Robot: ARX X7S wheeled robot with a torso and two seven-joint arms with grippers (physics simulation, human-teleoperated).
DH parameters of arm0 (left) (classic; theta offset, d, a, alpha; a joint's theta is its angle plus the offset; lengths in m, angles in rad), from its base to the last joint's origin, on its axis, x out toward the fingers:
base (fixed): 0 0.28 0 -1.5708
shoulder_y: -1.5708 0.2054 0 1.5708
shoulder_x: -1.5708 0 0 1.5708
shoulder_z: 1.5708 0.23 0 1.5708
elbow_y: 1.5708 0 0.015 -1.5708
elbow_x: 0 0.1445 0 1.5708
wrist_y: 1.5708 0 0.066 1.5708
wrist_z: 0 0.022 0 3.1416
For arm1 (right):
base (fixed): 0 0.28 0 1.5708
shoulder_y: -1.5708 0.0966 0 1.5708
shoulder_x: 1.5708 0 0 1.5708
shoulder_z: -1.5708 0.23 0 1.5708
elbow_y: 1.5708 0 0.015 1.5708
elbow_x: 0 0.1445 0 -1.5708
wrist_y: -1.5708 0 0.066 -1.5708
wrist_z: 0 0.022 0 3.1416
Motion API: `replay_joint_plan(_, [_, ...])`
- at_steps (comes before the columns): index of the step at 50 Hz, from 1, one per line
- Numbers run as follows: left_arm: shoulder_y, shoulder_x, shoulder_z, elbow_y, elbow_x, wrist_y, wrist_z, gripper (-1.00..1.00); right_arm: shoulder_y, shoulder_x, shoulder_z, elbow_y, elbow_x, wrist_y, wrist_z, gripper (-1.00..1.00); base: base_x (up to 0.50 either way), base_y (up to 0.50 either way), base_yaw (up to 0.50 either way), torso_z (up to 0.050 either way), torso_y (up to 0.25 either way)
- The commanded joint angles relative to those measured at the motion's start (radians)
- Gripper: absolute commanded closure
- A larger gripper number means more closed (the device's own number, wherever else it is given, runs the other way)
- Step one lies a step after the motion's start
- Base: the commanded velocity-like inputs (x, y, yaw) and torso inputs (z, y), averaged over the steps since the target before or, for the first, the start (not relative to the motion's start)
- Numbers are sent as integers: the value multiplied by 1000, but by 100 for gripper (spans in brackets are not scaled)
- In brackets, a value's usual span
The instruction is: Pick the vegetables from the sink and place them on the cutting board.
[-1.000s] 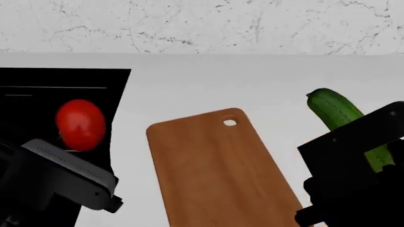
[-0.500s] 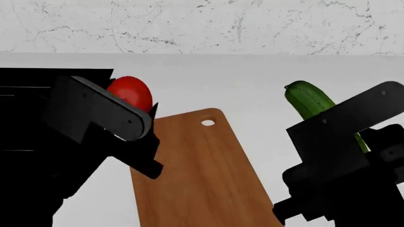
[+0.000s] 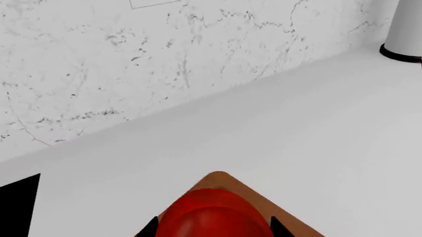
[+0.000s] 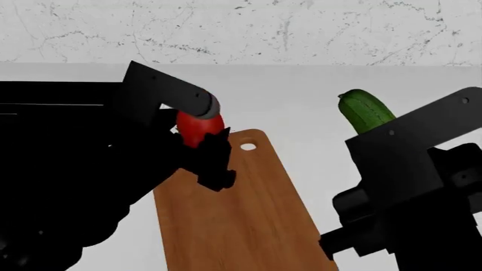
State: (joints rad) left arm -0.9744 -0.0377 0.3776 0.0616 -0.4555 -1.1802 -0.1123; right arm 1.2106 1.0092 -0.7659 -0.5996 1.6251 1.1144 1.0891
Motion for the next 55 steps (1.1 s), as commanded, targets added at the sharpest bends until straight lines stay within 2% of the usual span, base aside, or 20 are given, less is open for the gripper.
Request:
replay_joint_plan(1, [14, -8, 30, -72, -43, 44, -44, 100, 7, -6, 4, 6, -17, 8, -2, 100, 0, 0, 0, 0, 0])
replay_joint_plan(31, [138, -52, 109, -130, -50, 135, -55, 100, 3, 3, 4, -2, -6, -6, 13, 100, 0, 0, 0, 0, 0])
replay_joint_plan(32, [136, -52, 107, -129, -52, 133, -56, -100, 4, 2, 3, -2, -5, -5, 13, 100, 0, 0, 0, 0, 0])
replay_joint_plan(33, [133, -53, 108, -129, -54, 130, -56, -100, 5, 2, 3, -2, -6, -5, 13, 100, 0, 0, 0, 0, 0])
replay_joint_plan(34, [132, -54, 108, -130, -55, 131, -56, 100, 4, 2, 3, -1, -6, -6, 13, 100, 0, 0, 0, 0, 0])
replay_joint_plan(35, [134, -53, 111, -137, -52, 136, -57, 100, 3, 2, 3, -2, -8, -7, 12, 100, 0, 0, 0, 0, 0])
replay_joint_plan(36, [137, -55, 115, -139, -49, 142, -59, -100, 2, 1, 2, 0, -9, -7, 12, 100, 0, 0, 0, 0, 0])
replay_joint_plan(46, [131, -61, 120, -124, -56, 140, -71, -100, 5, -1, 0, 2, -9, -8, 15, 100, 0, 0, 0, 0, 1])
replay_joint_plan(55, [120, -77, 97, 35, -99, 82, -103, -100, -4, 6, 0, -3, -11, -16, 12, 100, 0, 0, 0, 0, 0])
